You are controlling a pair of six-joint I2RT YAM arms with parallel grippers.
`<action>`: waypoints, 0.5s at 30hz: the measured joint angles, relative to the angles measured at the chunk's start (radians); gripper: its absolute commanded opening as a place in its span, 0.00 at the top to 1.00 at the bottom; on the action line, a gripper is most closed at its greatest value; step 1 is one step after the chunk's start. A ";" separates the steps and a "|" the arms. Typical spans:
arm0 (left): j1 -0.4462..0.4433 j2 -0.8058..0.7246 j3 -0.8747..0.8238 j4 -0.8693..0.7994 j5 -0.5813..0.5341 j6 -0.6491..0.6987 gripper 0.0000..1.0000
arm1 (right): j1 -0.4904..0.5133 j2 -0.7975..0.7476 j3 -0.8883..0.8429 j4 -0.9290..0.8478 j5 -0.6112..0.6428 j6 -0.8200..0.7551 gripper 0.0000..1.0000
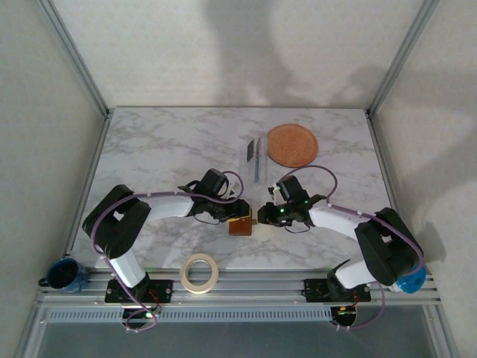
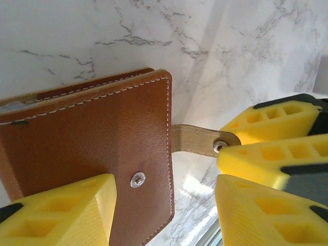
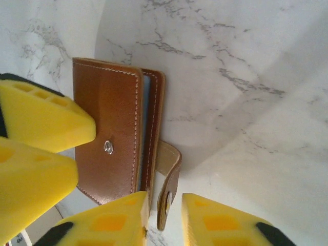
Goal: Put the credit cards into the card holder
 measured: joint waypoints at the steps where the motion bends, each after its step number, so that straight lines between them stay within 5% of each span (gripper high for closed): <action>1: 0.000 0.000 0.001 0.000 0.000 0.000 0.47 | 0.000 -0.009 0.000 -0.007 0.000 -0.002 0.75; 7: 0.000 0.002 0.001 -0.002 -0.008 0.000 0.49 | 0.000 -0.048 0.003 -0.044 0.000 -0.011 0.94; 15: 0.000 0.002 0.001 -0.001 -0.020 -0.005 0.52 | 0.000 -0.050 0.004 -0.055 -0.010 -0.011 1.00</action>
